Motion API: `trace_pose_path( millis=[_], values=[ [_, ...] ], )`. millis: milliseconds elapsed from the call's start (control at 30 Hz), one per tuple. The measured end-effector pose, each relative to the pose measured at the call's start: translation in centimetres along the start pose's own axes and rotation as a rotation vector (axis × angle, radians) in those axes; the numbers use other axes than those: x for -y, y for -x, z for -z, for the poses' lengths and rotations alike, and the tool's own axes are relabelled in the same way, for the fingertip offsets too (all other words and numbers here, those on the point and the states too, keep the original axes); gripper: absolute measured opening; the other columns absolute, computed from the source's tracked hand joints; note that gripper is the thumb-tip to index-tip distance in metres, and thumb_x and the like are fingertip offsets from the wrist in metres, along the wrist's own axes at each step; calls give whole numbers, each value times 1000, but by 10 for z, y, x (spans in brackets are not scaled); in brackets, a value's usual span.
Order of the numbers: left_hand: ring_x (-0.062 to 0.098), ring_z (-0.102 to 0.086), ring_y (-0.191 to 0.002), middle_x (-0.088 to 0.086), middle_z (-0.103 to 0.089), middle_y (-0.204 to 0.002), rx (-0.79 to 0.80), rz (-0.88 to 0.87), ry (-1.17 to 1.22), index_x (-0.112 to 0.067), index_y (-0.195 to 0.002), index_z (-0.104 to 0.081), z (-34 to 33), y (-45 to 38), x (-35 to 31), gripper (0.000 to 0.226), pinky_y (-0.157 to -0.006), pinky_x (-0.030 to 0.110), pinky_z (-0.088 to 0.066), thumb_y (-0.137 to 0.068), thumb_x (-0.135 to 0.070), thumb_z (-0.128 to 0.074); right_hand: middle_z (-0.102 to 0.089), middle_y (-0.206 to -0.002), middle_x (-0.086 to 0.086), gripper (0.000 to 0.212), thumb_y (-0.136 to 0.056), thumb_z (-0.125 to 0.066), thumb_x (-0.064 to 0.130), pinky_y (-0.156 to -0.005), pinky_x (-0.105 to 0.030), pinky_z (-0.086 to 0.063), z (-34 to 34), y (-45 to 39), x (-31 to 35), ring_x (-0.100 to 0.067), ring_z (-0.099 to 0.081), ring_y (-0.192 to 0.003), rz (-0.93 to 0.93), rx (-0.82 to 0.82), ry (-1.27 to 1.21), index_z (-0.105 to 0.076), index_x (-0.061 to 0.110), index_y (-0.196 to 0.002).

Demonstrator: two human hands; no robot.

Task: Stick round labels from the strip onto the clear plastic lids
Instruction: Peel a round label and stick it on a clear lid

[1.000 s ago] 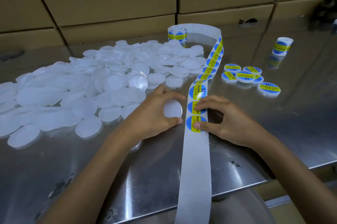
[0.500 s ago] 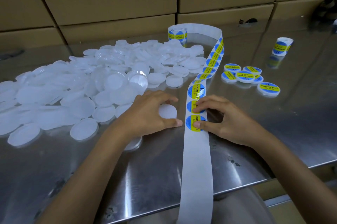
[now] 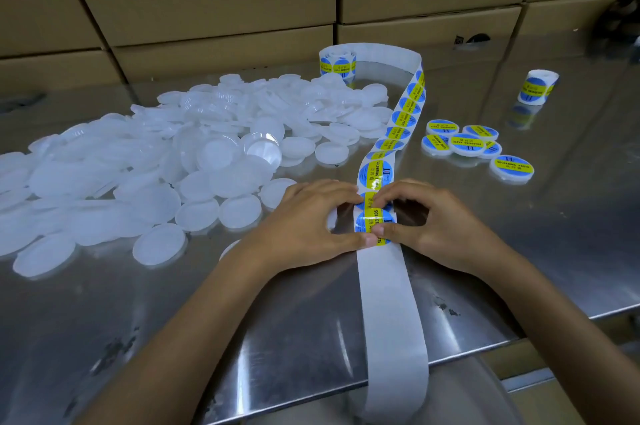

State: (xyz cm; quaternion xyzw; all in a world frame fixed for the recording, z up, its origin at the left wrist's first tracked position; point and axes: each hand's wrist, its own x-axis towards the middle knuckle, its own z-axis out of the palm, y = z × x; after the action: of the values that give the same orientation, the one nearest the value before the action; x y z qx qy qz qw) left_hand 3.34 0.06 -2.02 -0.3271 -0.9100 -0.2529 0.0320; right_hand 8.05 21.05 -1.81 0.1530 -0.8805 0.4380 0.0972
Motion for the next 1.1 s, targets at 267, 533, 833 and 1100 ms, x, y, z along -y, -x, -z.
trace_pose_path(
  millis=[267,533,833,1100],
  values=[
    [-5,-35,-130,-19,-50,-143,-1,-28,-93,-33,-136,-57,-4,0,-2,68,-101,25,-25,-83,-75,-57,-68,-90,-5,11,-83,-74,-1,-93,-39,-48,5,6,12,-21,-63,-99,2,-30,-191,-69,9,-82],
    [-12,-32,-135,-28,-36,-152,121,85,159,-37,-152,-39,19,5,-6,69,-106,2,-22,-90,-55,-66,-62,-89,-15,3,-95,-55,-3,-78,-23,-47,6,10,28,-17,-59,-81,-156,-35,-503,-54,0,-94],
    [-6,-40,-117,-21,-48,-132,136,227,72,-36,-124,-61,46,11,16,50,-88,4,-30,-79,-43,-82,-61,-84,-11,24,-90,-58,-14,-69,-33,-50,2,-4,31,-23,-56,-72,-255,-54,-582,-47,4,-102],
    [24,-65,-69,8,-72,-103,-74,309,515,-32,-109,-47,35,1,6,41,-63,23,-55,-89,-7,-73,-68,-73,1,25,-88,-64,-8,-69,-30,-58,2,-51,41,-20,-65,-67,-252,-85,-616,-51,13,-91]
  ],
)
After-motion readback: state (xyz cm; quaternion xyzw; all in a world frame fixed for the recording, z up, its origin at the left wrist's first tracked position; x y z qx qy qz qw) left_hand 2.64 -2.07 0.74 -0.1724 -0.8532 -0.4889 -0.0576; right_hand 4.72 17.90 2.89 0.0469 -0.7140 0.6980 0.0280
